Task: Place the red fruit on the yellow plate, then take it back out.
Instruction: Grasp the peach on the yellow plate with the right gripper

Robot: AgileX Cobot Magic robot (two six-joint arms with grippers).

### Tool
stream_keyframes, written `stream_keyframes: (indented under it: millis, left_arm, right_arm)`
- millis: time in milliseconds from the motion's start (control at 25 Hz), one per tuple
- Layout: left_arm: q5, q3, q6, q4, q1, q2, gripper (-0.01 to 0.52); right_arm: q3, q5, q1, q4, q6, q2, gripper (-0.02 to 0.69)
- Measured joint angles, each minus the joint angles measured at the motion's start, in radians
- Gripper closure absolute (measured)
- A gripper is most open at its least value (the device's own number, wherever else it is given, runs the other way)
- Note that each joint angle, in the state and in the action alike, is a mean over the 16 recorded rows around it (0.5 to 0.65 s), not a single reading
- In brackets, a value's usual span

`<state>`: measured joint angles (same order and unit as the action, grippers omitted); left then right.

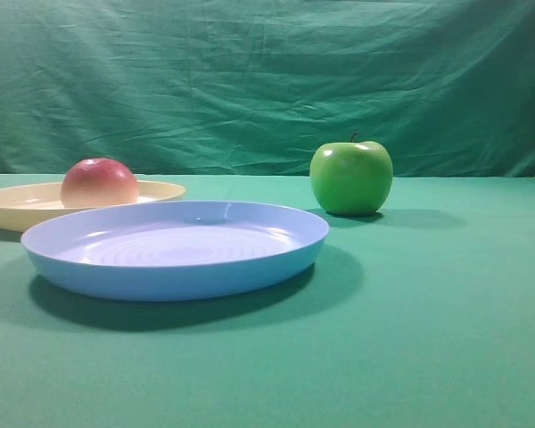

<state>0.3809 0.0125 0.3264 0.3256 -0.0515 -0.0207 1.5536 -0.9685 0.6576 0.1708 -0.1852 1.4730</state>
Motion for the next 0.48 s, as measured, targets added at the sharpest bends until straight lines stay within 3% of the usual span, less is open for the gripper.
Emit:
stream_keyframes:
  millis: [480]
  left_arm:
    - [0.0,0.0,0.0,0.0,0.0,0.0,0.514]
  right_arm:
    - [-0.451,0.137,0.0,-0.016,0.055,-0.448,0.665]
